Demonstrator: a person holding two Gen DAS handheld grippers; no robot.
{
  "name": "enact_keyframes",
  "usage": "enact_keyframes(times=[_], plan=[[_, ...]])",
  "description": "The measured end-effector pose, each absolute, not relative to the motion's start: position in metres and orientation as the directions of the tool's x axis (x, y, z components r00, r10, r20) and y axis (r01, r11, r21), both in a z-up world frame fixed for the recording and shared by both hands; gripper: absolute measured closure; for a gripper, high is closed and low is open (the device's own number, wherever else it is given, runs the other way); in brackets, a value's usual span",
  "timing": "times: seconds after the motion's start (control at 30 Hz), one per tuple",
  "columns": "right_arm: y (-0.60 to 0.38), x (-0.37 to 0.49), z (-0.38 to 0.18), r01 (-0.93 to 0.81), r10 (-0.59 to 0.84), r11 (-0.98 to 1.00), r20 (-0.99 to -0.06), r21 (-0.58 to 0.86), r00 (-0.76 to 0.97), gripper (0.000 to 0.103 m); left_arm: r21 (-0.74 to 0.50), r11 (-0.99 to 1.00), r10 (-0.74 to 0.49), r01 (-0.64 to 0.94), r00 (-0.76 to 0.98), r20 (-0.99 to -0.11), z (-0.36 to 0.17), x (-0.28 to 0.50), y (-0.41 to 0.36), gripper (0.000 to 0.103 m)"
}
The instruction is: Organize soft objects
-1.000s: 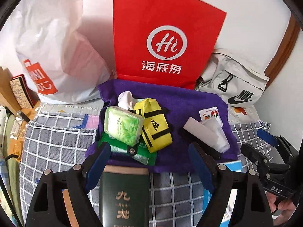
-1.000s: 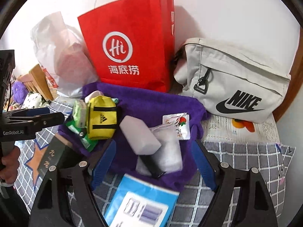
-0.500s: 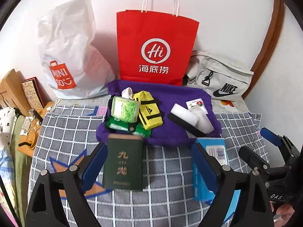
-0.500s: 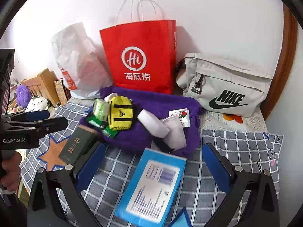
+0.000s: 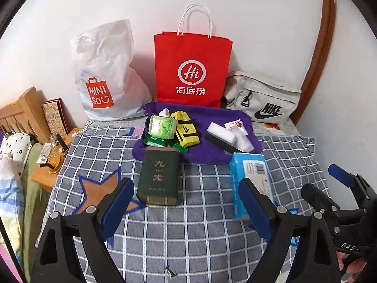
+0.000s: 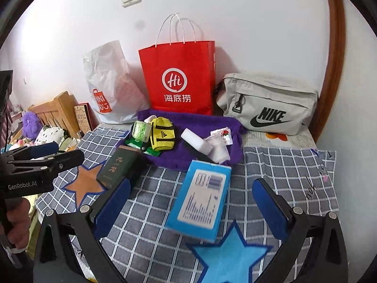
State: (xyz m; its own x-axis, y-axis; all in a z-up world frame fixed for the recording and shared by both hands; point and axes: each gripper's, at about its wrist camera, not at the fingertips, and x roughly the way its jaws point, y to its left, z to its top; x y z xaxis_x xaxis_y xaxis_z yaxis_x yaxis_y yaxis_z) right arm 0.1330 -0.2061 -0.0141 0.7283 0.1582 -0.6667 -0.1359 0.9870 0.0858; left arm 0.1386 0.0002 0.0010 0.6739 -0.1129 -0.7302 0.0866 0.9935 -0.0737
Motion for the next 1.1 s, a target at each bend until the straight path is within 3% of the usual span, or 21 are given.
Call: enact_keyframes(times=[1.1], plan=[[-0.211, 0.021, -0.005, -0.072, 0.088, 0.996, -0.632, 0.052, 0.77, 0.001, -0.034, 0.998, -0.066, 0.058, 0.762, -0.644, 0.012, 0.029, 0.001, 0.012]])
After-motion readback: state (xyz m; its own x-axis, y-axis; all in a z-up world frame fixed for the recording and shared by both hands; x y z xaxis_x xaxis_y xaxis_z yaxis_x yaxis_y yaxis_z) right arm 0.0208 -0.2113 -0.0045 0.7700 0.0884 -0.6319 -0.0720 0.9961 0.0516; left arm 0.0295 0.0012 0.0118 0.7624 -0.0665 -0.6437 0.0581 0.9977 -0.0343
